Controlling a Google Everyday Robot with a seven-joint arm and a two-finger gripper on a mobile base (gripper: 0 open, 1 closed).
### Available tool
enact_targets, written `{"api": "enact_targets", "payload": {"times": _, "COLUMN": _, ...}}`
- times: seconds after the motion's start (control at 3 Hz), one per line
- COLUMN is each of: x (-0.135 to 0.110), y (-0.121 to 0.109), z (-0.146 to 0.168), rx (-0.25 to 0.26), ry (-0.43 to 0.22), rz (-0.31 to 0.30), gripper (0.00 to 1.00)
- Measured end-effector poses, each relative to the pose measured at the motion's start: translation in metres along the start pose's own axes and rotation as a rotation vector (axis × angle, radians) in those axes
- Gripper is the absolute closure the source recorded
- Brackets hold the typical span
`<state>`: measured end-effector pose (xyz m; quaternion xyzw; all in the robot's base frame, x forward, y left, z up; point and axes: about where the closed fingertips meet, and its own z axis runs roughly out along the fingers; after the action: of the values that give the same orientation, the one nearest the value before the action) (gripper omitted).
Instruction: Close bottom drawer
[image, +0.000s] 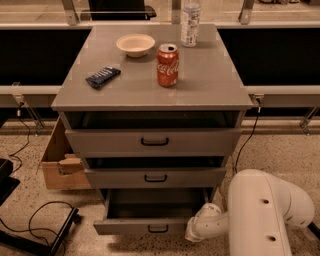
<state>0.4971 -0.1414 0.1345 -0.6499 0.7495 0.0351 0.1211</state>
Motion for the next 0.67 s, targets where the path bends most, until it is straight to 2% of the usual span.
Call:
{"api": "enact_targets", "payload": {"times": 0.33, "x": 0.000, "y": 0.000, "z": 0.000, "rx": 0.001, "ry": 0.000, "rz": 0.000, "gripper": 1.00}}
{"api": "enact_targets", "payload": {"times": 0.67, "x": -0.003, "y": -0.012, "z": -0.007, "rx": 0.033, "ry": -0.011, "rz": -0.008, "gripper": 1.00}}
